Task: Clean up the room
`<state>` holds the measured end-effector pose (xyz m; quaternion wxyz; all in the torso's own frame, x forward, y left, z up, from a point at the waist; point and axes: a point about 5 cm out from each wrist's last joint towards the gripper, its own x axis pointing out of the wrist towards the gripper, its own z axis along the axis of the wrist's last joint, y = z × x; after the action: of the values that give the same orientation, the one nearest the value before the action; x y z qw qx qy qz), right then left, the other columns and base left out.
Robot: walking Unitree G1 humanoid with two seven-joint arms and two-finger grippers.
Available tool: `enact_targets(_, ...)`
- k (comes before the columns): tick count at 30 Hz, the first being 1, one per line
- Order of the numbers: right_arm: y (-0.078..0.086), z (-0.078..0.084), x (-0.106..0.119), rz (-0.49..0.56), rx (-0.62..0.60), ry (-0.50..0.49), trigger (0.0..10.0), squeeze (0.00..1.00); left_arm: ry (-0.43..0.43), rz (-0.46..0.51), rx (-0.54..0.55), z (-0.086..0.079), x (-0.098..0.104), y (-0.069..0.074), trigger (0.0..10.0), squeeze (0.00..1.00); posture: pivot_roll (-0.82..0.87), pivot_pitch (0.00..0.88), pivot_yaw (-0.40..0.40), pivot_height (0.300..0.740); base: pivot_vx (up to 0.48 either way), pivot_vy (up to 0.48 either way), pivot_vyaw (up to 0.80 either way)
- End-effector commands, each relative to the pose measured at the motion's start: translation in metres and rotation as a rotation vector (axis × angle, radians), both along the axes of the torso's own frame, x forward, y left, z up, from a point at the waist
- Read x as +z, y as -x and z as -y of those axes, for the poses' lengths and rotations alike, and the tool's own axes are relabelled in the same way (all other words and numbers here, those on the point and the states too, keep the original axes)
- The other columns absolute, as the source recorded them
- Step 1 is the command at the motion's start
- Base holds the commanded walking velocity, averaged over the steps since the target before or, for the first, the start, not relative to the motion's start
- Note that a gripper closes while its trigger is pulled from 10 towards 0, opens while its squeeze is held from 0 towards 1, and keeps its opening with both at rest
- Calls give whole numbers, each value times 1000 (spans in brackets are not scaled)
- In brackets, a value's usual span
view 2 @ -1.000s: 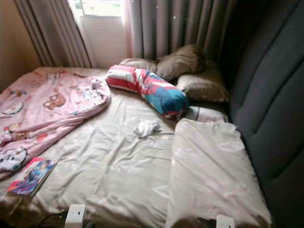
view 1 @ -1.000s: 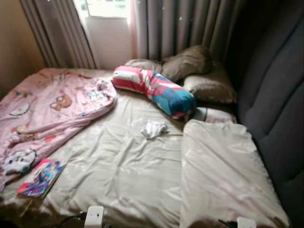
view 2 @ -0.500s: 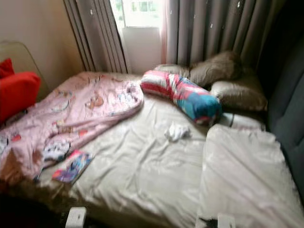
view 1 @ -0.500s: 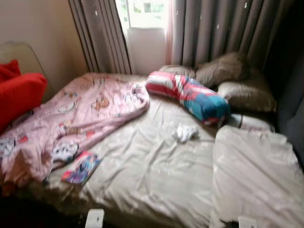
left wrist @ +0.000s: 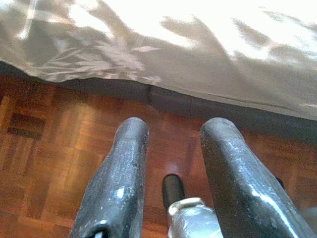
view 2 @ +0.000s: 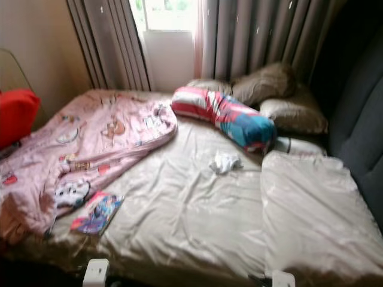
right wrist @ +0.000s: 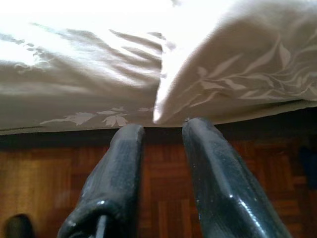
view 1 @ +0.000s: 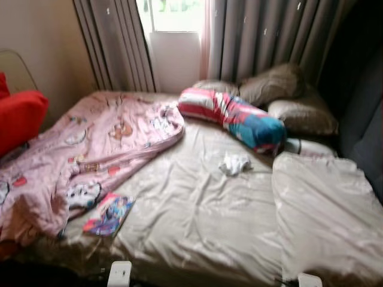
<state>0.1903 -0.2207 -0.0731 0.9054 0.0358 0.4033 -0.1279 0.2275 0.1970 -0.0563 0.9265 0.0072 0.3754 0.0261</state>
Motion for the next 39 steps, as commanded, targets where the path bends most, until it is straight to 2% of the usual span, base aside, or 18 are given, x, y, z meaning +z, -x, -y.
enact_targets(1, -3, -8, 0, 4, 21, -17, 10000, 0, -12, -37, 15, -6, -4, 8, 10000, 0, -93, 17, 12, 740, 0, 356, 0)
enact_targets(39, -3, -7, -1, -8, 45, -17, 10000, 0, -13, -42, 10, -7, -5, 9, 10000, 0, -85, 19, 15, 740, 0, 356, 0)
